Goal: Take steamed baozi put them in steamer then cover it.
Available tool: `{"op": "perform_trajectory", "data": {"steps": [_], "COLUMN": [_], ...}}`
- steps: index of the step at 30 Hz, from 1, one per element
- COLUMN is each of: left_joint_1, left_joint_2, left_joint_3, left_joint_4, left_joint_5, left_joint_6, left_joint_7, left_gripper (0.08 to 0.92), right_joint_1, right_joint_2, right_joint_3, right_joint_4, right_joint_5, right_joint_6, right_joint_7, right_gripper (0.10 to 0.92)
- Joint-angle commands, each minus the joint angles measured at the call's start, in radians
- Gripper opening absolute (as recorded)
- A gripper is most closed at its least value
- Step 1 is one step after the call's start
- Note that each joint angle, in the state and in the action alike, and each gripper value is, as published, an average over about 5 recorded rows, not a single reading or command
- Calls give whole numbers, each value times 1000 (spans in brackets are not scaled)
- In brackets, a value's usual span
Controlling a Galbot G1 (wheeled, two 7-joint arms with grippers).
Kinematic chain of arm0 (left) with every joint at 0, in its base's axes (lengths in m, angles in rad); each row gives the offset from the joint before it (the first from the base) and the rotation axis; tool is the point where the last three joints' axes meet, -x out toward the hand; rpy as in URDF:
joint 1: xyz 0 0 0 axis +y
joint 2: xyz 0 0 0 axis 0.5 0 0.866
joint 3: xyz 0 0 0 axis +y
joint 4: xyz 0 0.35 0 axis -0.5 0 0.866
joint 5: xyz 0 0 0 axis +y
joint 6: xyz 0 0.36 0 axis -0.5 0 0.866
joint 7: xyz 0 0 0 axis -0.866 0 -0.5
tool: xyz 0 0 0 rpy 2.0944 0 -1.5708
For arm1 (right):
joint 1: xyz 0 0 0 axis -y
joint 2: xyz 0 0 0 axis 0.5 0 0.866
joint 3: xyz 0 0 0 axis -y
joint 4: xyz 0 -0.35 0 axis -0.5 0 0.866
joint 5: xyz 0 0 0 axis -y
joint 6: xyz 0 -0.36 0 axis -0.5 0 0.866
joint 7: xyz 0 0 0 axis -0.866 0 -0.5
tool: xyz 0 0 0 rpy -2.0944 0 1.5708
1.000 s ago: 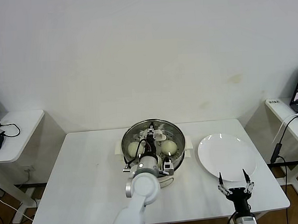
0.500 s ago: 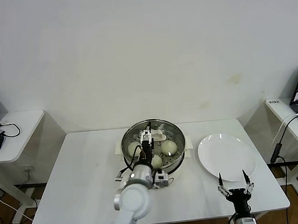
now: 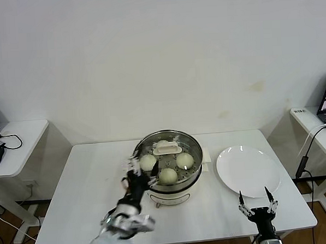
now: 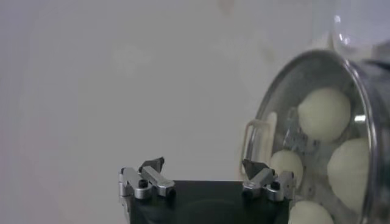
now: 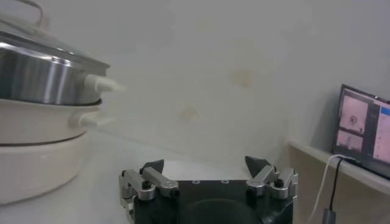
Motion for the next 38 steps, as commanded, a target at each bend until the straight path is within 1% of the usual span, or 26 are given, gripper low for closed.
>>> {"op": "perform_trajectory", "data": {"steps": [1,3,8,11,15,23,31,38], "left_joint_1": [370,399,438,476,519,538,531,536], "left_joint_2": [43,38,23,25,15,-7,-22,-33], "left_joint_3": [-387,-417,-454,-452,-423,-410,-418,-419], "left_joint_4": [-130,-115,-41,-2,37,76,96,95], "left_joint_5": [-1005,-1074,-1115,-1157,-1192,-1152,-1095,-1072], "left_joint_6": [-191,-200,-289,-328,-369,-354,-337,-338], "left_joint_7": [-258,-262,-283,-288,-273,-276,-267,-267], "left_gripper": [823,823,823,823,823,823,823,823], "right_joint_1": [-24,-32,-92,-130,-164,-181,-186,-184], "right_joint_2": [-56,-56,-85,-106,-132,-142,-148,-148], "right_joint_3": [-19,-36,-74,-66,-35,-30,-43,-46], "right_joint_4": [22,34,84,117,145,166,221,258], "right_joint_5": [36,45,119,172,224,239,238,236], "right_joint_6": [-6,-26,-83,-106,-135,-165,-248,-283], "right_joint_7": [-17,-35,-98,-115,-132,-119,-83,-61], "right_gripper": [823,823,823,823,823,823,823,823]}}
